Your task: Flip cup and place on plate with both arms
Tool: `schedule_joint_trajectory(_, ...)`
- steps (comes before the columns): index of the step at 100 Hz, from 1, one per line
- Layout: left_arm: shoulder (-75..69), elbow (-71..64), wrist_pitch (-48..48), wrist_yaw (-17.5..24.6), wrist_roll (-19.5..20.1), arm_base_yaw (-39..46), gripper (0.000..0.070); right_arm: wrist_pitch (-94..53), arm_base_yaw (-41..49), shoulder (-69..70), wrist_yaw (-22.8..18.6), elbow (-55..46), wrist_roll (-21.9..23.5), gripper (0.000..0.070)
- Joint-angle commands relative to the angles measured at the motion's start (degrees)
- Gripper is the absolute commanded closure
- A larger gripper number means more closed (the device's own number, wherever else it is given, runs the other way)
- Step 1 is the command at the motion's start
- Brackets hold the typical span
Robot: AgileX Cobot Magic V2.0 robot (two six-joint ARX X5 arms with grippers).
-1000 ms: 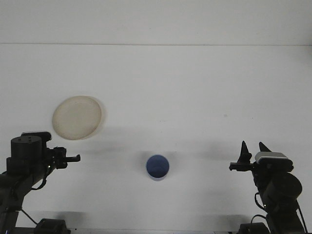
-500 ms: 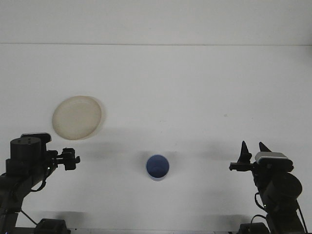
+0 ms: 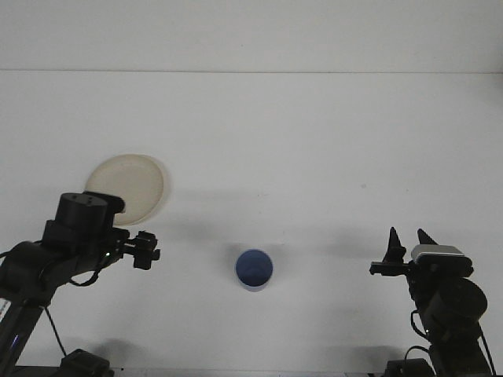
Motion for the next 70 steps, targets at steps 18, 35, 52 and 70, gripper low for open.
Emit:
schedule_joint_trajectory(18,12.7,8.7,0.5,-2.7,0.7,-12.4,0.0265,0.5,0.0,0.1,0.0,0.0,-0.6,0.0325)
schedule_joint_trajectory(35,20.8,13.7,0.6,-3.0,0.7,-19.6,0.0266,0.5,0.0,0.1,0.0,0.0,-0.6,0.0325)
schedule_joint_trajectory(52,27.0,16.7,0.7,-3.2,0.7,-24.7,0.0265,0.5,0.0,0.1,0.0,0.0,-0.7,0.0325)
schedule_joint_trajectory(70,31.4,17.2,0.9,-3.3,0.8,-27.5,0.0265,0.5,0.0,0.1,0.0,0.0,-0.7,0.0325)
